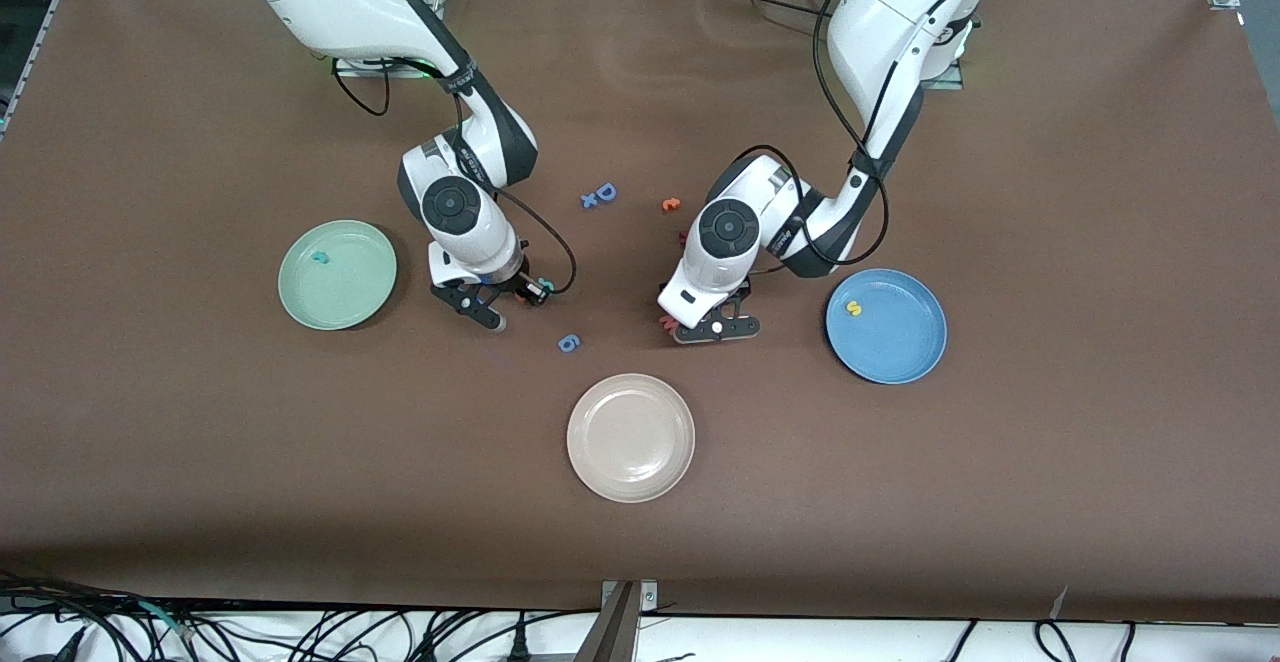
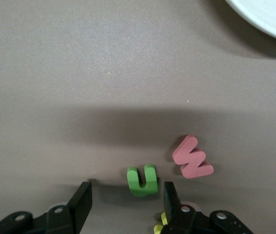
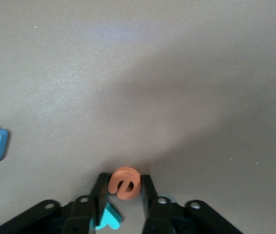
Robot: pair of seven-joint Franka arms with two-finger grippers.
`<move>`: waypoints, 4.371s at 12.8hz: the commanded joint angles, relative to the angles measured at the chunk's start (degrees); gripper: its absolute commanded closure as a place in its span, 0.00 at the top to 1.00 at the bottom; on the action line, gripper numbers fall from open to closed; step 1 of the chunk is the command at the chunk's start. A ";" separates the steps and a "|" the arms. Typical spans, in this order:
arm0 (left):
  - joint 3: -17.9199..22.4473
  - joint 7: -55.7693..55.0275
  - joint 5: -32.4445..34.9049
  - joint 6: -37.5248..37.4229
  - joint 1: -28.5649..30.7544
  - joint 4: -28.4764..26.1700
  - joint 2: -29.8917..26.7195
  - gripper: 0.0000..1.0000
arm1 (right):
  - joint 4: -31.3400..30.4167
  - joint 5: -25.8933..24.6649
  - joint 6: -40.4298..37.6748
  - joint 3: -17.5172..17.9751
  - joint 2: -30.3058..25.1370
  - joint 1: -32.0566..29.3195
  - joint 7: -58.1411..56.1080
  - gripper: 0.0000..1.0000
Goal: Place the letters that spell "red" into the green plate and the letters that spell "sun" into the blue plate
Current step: 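Grasp the orange letter with the right gripper while the left gripper grasps green u, then place the orange letter on the green plate while the left gripper places u, then reach the right gripper to the teal q while the left gripper reaches yellow u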
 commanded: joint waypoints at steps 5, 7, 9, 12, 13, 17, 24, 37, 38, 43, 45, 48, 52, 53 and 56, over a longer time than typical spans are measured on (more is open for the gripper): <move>0.51 -0.38 -0.54 1.30 -0.65 1.57 2.18 0.66 | -0.31 -0.37 0.79 0.17 1.90 0.61 0.30 0.27; 0.51 -0.20 -0.45 1.30 -0.56 1.57 2.09 0.34 | -0.14 -0.37 0.62 0.17 1.81 0.61 -0.05 0.27; 0.60 -0.03 -0.45 1.22 -0.30 1.66 1.74 0.25 | -0.14 -0.54 0.27 0.00 1.29 0.43 -0.58 0.27; 0.60 0.24 -0.37 0.78 -0.03 1.66 1.30 0.15 | 3.45 -0.54 -7.18 -0.27 0.41 0.08 -1.36 0.27; 0.60 0.24 -0.37 0.60 0.06 1.66 0.95 0.13 | 4.60 -0.54 -9.64 -0.27 0.23 -0.27 -2.07 0.27; 0.60 3.47 -0.37 -3.96 1.98 1.75 -2.73 0.12 | 6.19 -0.37 -15.80 -0.44 -1.96 -3.60 -7.85 0.27; 0.60 22.18 -0.37 -14.42 8.13 0.09 -7.05 0.12 | 4.79 -0.28 -33.02 -8.33 -9.34 -8.27 -30.68 0.27; 0.60 50.41 -0.10 -13.47 21.94 -10.72 -12.14 0.09 | -7.96 0.07 -24.79 -17.67 -7.69 -11.60 -55.06 0.29; 0.60 51.99 -0.10 -12.33 22.46 -11.69 -12.32 0.09 | -7.96 0.68 -24.52 -17.67 -7.33 -11.87 -56.03 0.30; 0.69 58.77 -0.10 -2.58 25.11 -13.72 -9.87 0.15 | -7.96 2.01 -24.70 -17.67 -7.15 -11.87 -56.57 0.73; 0.69 58.51 3.04 -2.13 25.11 -13.37 -9.94 0.84 | -7.52 2.10 -25.40 -17.58 -8.29 -11.87 -56.04 0.98; 0.34 57.81 3.94 -4.57 24.49 -12.93 -11.96 1.00 | -6.30 4.10 -27.41 -15.31 -11.54 -11.70 -52.80 0.98; -4.57 48.52 3.94 -9.33 23.70 -12.23 -15.13 1.00 | -2.43 6.05 -29.36 -9.34 -12.87 -11.61 -43.76 0.98; -6.33 45.36 3.94 -9.42 23.61 -11.79 -15.05 1.00 | -1.29 6.05 -29.18 -7.14 -12.69 -11.26 -39.82 0.98; -7.84 32.46 3.77 -9.33 18.89 -10.56 -14.61 1.00 | 2.04 5.96 -28.13 -2.12 -10.33 -9.25 -26.46 0.98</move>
